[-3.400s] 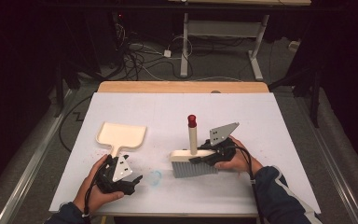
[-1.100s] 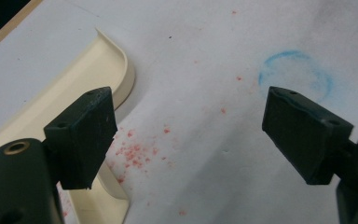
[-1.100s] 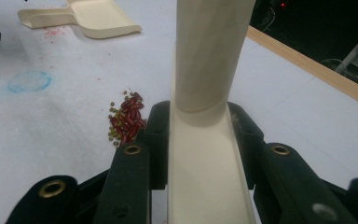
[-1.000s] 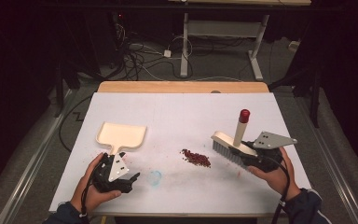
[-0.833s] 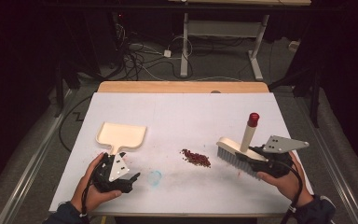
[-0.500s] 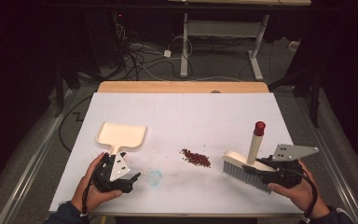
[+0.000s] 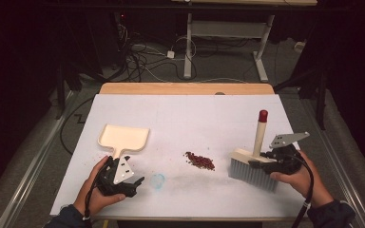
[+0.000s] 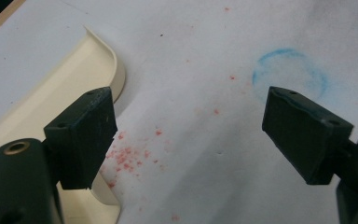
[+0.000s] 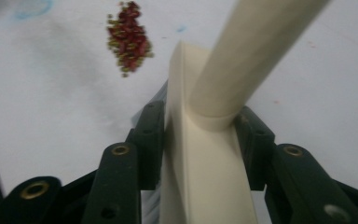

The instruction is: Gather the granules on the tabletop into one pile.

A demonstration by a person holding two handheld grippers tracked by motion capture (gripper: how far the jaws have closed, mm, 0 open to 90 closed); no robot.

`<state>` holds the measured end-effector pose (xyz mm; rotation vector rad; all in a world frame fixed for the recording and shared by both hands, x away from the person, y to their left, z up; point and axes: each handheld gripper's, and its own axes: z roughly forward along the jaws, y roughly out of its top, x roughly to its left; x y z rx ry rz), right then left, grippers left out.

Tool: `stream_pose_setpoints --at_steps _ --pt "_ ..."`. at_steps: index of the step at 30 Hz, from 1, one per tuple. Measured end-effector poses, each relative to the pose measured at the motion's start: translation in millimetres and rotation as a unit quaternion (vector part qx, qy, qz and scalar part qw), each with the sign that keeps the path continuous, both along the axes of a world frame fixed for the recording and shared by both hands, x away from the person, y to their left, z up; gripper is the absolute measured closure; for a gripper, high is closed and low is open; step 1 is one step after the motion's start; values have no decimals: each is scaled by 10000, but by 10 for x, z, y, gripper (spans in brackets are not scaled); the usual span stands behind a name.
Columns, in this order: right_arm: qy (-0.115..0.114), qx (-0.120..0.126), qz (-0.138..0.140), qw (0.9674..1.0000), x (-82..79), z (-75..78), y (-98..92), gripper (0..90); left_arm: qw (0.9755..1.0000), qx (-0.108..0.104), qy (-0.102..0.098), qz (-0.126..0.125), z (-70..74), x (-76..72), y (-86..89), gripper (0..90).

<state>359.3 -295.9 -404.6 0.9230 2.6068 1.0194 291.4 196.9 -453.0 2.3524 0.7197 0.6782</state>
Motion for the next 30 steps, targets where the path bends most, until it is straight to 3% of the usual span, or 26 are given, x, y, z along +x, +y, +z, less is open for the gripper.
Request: stream_pose_setpoints --at_steps 4,7,10,13,14,15,18,21,22,24,28,30 --pt "227 -121 -37 9997 237 -62 -22 546 10000 5 13 -5 -4 2 -3 170" --pt "425 -334 -126 9985 426 -119 -65 462 10000 10 23 -9 -10 0 -5 170" --pt "562 -162 -282 9979 568 -132 -158 398 10000 9 45 -3 -20 0 -6 170" --pt "678 -155 -432 9966 663 -166 -222 430 10000 33 64 -13 -27 0 -13 170" --pt "658 -246 -585 9958 681 -172 -244 478 10000 39 67 -24 -28 -3 -15 170" --pt "599 -286 -692 9954 707 -176 -282 449 10000 40 68 -32 -28 -5 -16 170" --pt "431 -200 -1137 9924 751 -178 -376 518 10000 52 79 -31 -32 1 -20 170" --pt "24 -495 -1651 9850 766 -225 -359 611 9999 84 89 -60 -35 8 -31 170" --pt "-66 -475 -1719 9839 773 -247 -344 626 9999 94 88 -69 -36 9 -37 170" --pt "-212 -707 -1900 9790 801 -294 -289 636 9999 98 91 -83 -39 12 -48 170" --pt "-238 -965 -1882 9771 878 -407 -160 648 9999 87 93 -94 -41 19 -58 169" --pt "-351 -1172 -1959 9730 900 -425 -108 638 9999 80 100 -89 -43 20 -58 169"
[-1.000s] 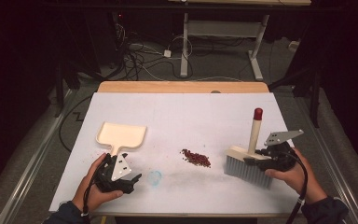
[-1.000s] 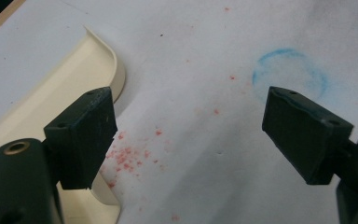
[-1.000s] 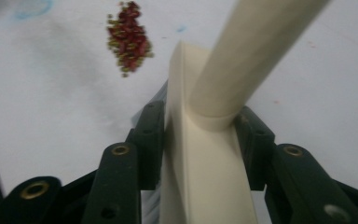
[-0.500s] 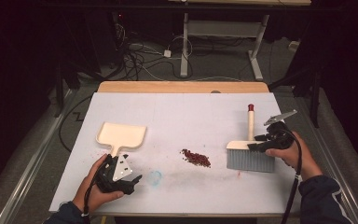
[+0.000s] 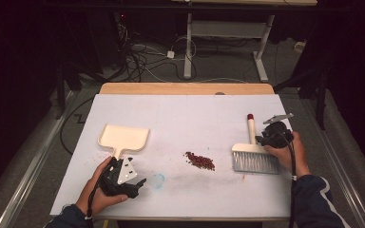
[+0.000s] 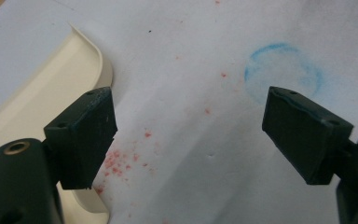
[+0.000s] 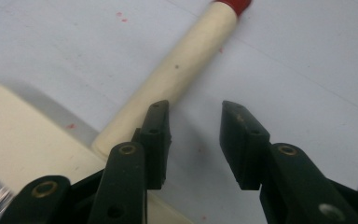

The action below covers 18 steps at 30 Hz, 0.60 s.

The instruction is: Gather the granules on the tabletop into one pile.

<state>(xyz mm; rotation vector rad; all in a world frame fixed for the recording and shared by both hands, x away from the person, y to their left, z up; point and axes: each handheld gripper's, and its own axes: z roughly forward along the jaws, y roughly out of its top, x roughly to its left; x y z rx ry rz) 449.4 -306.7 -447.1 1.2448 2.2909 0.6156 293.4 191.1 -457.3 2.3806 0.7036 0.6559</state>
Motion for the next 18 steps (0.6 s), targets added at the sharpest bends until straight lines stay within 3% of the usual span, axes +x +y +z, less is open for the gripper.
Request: stream_pose_setpoints --at_steps 7,10,14,16,18 --pt "15 41 -68 10000 16 -27 5 587 10000 27 -8 -1 2 -8 12 170" --pt "-150 177 -136 9996 -27 15 -30 530 10000 14 -45 16 13 -14 23 170" --pt "-634 625 -59 9960 -206 96 -58 491 9998 -6 -200 48 32 -43 32 170" --pt "-994 722 65 9924 -331 156 -50 459 9997 8 -241 58 41 -49 49 170" --pt "-1281 975 208 9867 -440 239 -44 437 9996 -11 -245 101 44 -45 59 170"
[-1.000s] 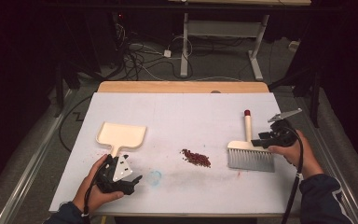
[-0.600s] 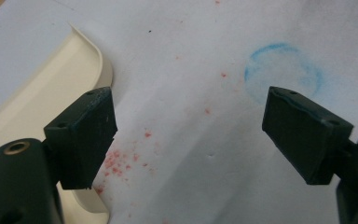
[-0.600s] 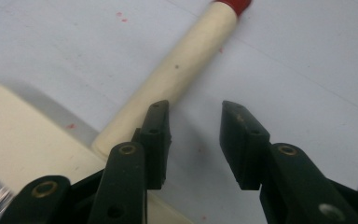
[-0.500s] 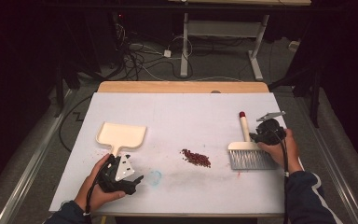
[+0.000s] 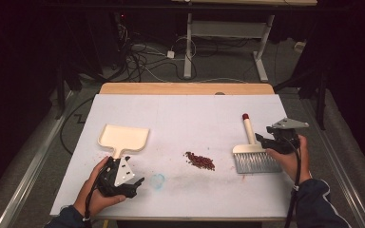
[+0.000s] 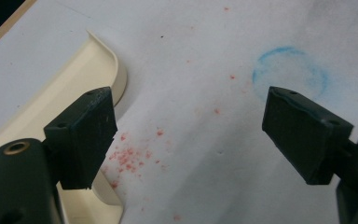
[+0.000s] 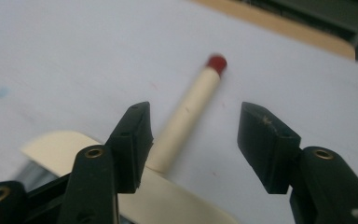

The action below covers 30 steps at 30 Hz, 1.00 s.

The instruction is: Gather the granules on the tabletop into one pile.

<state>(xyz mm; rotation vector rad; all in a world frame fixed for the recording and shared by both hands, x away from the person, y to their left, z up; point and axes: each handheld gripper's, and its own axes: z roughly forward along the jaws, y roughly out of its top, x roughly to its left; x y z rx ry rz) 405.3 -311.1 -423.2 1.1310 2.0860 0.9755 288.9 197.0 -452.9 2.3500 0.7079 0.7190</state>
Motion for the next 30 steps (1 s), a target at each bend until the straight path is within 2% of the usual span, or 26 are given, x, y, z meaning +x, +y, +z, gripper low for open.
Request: stream_pose_setpoints --at_steps 2,5,7,10,14,21,24,26,30 --pt "-259 202 60 9994 -87 78 26 406 10000 -26 -5 12 5 0 -1 170" --pt "-548 331 152 9978 -203 162 93 382 10000 -31 -44 -6 12 -2 -9 170" --pt "-658 477 251 9964 -276 195 134 358 10000 -33 -58 7 13 1 -8 170" --pt "-759 521 325 9952 -409 206 223 303 10000 -38 -79 22 14 6 -1 170" --pt "-895 517 562 9931 -623 191 339 254 9999 -78 -96 65 25 17 8 170" --pt "-1162 140 824 9897 -968 34 534 210 9999 -72 -85 111 15 47 -10 170" --pt "-1196 62 898 9887 -1035 13 579 206 9999 -20 -65 98 4 23 -22 170" --pt "-1226 119 932 9880 -1054 14 587 205 9999 -2 -99 68 13 2 -29 170" --pt "-1210 118 872 9887 -1072 18 606 204 9999 -26 -112 60 18 -13 -7 170"
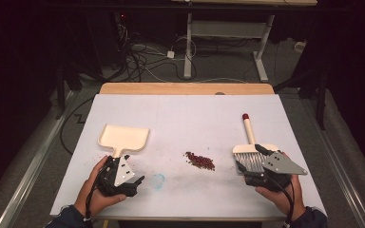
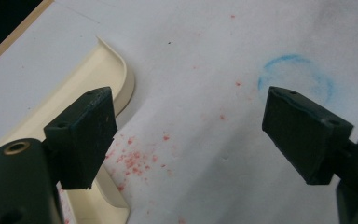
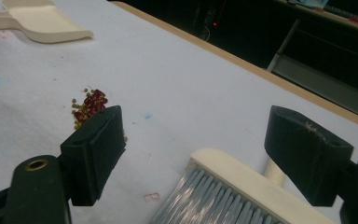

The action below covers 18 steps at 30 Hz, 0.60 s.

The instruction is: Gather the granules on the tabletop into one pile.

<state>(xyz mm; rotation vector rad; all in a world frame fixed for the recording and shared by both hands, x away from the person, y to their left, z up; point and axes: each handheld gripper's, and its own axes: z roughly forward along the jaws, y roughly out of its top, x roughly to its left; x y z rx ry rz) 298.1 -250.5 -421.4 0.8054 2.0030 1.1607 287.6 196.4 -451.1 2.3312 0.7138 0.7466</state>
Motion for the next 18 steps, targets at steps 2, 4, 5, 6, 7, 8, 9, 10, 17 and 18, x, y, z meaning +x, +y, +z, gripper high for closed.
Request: stream_pose_setpoints --at_steps 2,4,5,6,7,8,9,10,17,18 --pt "-28 -23 13 10000 -16 3 17 201 10000 -47 0 1 -2 5 7 170" --pt "-28 -22 21 10000 -25 2 33 201 10000 -43 -4 -18 -3 4 8 170" --pt "-14 -25 63 10000 -26 -1 39 197 10000 -33 -4 -29 -1 4 11 169" --pt "12 -44 115 9999 -28 -7 46 193 10000 -42 0 -28 1 6 13 170" --pt "2 -79 119 9999 -27 -13 58 193 10000 -57 -2 -11 2 10 13 170" --pt "6 -115 114 9999 -26 -18 65 192 10000 -53 0 -8 5 12 14 170" --pt "18 -119 114 9999 -28 -20 70 193 10000 -63 6 -7 5 13 12 169" --pt "12 -128 119 9998 -32 -21 69 192 10000 -53 9 -12 4 12 8 170" --pt "0 -72 58 10000 -21 -18 28 193 10000 -1 39 -34 -5 26 -16 170" --pt "6 -81 52 10000 -16 -21 28 193 10000 -13 47 -30 -8 30 -18 170"
